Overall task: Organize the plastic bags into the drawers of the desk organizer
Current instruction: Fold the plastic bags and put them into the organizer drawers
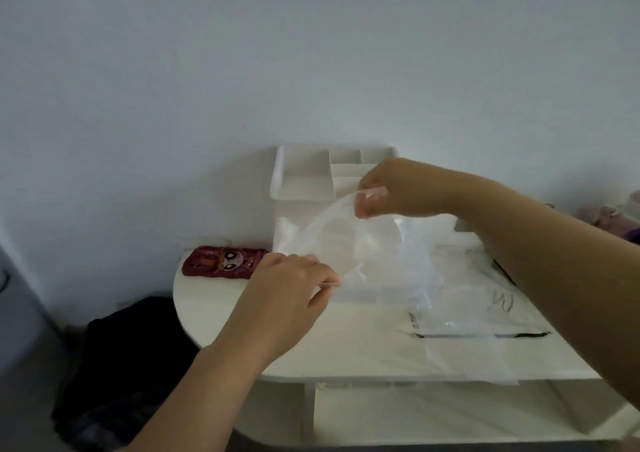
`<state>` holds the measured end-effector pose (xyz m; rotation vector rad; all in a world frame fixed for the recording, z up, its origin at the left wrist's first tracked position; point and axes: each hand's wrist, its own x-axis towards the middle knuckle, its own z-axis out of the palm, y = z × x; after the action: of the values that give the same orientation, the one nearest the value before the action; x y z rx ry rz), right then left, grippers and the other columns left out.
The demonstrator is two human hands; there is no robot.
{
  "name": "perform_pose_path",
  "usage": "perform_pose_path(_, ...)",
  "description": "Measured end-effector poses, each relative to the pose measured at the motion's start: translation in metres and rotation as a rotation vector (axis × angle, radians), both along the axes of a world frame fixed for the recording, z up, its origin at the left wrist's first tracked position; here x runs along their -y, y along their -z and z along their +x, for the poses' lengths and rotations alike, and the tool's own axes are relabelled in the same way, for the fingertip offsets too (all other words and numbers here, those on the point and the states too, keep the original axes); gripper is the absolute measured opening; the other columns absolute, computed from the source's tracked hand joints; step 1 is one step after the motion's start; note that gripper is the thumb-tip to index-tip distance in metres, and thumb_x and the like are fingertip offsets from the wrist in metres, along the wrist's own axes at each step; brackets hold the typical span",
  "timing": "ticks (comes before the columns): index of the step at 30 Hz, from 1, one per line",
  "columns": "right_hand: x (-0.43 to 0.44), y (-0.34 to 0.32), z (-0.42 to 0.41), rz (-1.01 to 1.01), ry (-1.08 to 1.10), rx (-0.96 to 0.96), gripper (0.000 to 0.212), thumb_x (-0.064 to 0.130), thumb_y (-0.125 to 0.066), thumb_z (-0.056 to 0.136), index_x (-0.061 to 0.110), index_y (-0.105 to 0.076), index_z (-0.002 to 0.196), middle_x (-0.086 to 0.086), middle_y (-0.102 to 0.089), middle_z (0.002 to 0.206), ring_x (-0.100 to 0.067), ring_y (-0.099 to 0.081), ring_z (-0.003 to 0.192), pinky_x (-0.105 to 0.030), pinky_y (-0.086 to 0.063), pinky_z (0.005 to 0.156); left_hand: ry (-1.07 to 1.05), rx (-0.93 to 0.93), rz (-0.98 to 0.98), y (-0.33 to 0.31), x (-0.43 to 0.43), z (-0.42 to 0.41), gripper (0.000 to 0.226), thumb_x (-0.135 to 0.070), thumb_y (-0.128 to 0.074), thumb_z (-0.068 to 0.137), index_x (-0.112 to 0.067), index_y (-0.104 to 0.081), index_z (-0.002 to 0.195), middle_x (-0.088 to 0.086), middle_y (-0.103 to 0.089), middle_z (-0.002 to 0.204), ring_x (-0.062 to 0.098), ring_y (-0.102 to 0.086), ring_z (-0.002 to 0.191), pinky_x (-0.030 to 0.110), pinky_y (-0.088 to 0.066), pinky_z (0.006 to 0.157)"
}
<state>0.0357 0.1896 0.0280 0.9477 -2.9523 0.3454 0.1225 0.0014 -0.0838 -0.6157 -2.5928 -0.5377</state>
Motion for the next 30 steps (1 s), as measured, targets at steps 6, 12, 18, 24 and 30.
perform_pose_path(6,-0.014,-0.048,0.000,-0.551,-0.109,0.525,0.013,0.021,-0.064,0.077,0.019,-0.073,0.068,0.004,-0.068,0.070,-0.008,-0.060,0.065,-0.020,-0.050,0.069,0.020,-0.072,0.022,0.003,0.003,-0.001,0.004,-0.024,-0.064,0.086,-0.027,-0.067,0.086,-0.014,-0.063,0.086,0.008,-0.057,0.079,0.024,-0.031,0.085)
perform_pose_path(12,0.000,-0.029,-0.016,-0.239,0.051,0.668,0.008,0.018,-0.065,0.079,0.016,-0.070,0.073,0.004,-0.064,0.063,-0.009,-0.055,0.060,-0.023,-0.047,0.071,0.008,-0.182,0.009,0.002,0.006,0.001,0.013,-0.020,-0.079,0.072,-0.022,-0.067,0.075,-0.012,-0.064,0.074,0.012,-0.062,0.068,0.033,-0.049,0.073)
perform_pose_path(18,0.018,0.009,-0.016,0.152,0.081,0.217,0.012,0.027,-0.062,0.087,0.022,-0.070,0.081,0.014,-0.068,0.062,0.003,-0.055,0.050,-0.019,-0.046,0.067,0.047,-0.305,0.089,0.004,0.010,0.004,0.009,-0.023,-0.064,0.082,-0.018,-0.067,0.076,-0.009,-0.063,0.075,0.010,-0.058,0.066,0.031,-0.049,0.069)
perform_pose_path(24,0.032,0.030,-0.013,0.261,0.047,-0.109,0.017,0.034,-0.070,0.080,0.019,-0.063,0.077,0.014,-0.049,0.067,-0.008,-0.049,0.072,-0.030,-0.046,0.069,0.091,-0.458,0.306,-0.015,0.008,0.002,0.017,-0.017,-0.052,0.088,-0.007,-0.065,0.084,-0.002,-0.060,0.077,0.013,-0.056,0.067,0.029,-0.048,0.058)
perform_pose_path(30,0.023,0.034,-0.003,0.111,0.017,-0.204,0.024,0.035,-0.073,0.079,0.023,-0.064,0.097,0.010,-0.062,0.092,-0.011,-0.057,0.090,-0.028,-0.049,0.081,0.015,0.270,-0.152,-0.026,-0.009,-0.037,0.024,-0.028,-0.044,0.097,-0.028,-0.060,0.115,-0.012,-0.054,0.124,0.013,-0.052,0.114,0.029,-0.044,0.088)
